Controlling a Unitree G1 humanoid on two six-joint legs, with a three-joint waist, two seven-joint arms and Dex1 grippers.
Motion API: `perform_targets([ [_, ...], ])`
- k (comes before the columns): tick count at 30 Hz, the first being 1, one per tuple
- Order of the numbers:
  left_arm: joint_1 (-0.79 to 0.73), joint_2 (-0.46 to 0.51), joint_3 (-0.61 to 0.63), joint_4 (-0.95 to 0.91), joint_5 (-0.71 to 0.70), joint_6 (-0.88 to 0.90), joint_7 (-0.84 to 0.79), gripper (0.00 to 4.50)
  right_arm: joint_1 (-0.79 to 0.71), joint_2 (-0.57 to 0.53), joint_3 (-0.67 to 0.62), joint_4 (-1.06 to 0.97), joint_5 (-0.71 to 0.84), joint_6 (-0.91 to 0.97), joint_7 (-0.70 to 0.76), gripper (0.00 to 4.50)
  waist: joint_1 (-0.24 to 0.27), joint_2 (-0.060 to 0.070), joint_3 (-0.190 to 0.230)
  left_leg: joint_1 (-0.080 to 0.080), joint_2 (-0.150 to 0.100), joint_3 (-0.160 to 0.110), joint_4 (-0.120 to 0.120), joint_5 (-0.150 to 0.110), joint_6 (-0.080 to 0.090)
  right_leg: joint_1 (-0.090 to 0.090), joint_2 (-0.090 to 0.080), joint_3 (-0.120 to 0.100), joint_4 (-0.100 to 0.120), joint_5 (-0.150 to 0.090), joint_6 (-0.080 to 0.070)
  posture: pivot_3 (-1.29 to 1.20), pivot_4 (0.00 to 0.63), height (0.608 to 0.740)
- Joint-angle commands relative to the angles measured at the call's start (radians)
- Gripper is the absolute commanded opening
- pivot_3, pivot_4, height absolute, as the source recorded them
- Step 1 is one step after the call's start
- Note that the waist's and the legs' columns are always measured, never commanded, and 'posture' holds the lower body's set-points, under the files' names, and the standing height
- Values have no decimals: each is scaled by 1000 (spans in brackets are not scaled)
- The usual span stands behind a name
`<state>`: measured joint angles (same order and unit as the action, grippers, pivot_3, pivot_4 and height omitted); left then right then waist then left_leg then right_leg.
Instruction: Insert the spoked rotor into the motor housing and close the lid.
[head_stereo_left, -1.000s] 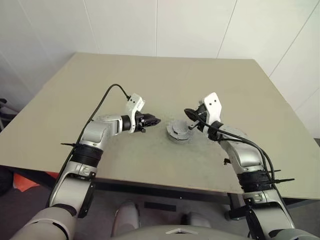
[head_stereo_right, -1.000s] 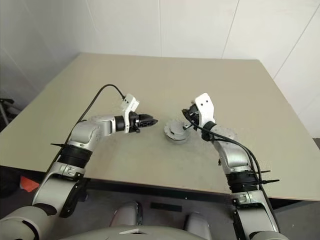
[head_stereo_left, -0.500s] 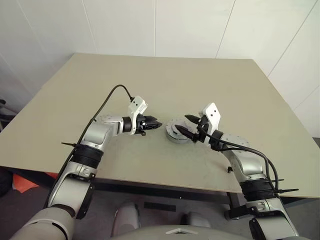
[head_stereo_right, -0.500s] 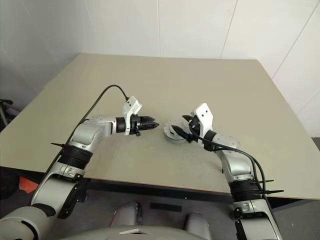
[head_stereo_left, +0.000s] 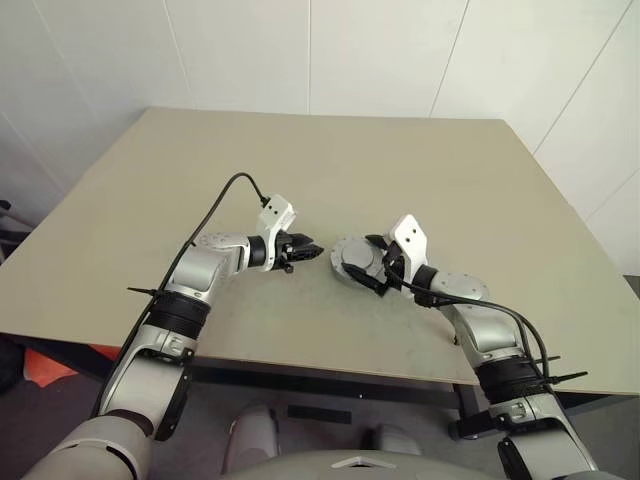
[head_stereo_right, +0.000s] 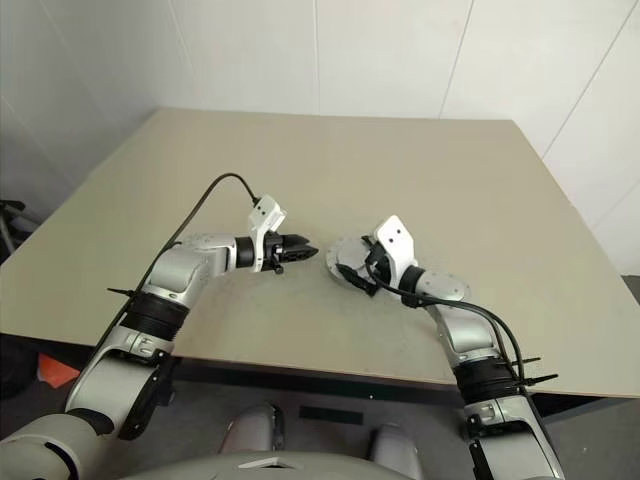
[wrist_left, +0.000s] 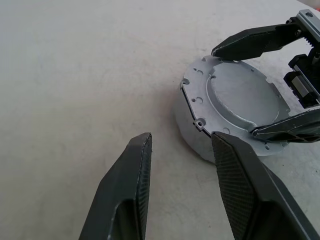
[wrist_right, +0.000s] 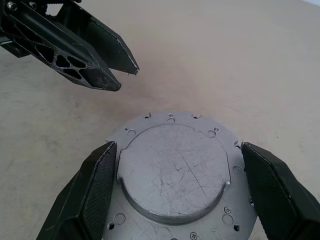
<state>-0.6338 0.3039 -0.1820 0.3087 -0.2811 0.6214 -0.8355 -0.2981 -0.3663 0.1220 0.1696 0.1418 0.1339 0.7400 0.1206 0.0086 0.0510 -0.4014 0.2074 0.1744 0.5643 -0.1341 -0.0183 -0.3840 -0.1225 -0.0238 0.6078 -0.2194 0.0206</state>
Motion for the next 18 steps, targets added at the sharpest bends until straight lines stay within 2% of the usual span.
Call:
perform_targets([
  [1,-9,-3,17,-11,4,-17,6,2025,-1,-13,13,24,-25,-2,2,4466,0,0,0,0,0,0,0,0,0,0,0,0,0,0,0,0,0,740],
  [2,-10,-3,18,-9,5,-18,8,2025,-1,-13,13,26,-24,-1,3,4466,0,0,0,0,0,0,0,0,0,0,0,0,0,0,0,0,0,740],
  [5,-11,-3,19,-4,7,-21,11,2025,-6,-8,5,41,-18,3,-3,3870,0,0,0,0,0,0,0,0,0,0,0,0,0,0,0,0,0,740],
  [12,-10,-6,24,0,6,-21,15,2025,-25,-10,-10,28,17,62,4,1635,2,0,0,0,0,0,0,0,0,1,0,0,0,0,0,0,0,740],
  [18,-11,-11,28,8,9,-24,21,2025,-23,-28,1,10,20,91,29,1635,3,0,0,0,0,0,0,0,0,1,0,0,0,0,0,0,0,740],
])
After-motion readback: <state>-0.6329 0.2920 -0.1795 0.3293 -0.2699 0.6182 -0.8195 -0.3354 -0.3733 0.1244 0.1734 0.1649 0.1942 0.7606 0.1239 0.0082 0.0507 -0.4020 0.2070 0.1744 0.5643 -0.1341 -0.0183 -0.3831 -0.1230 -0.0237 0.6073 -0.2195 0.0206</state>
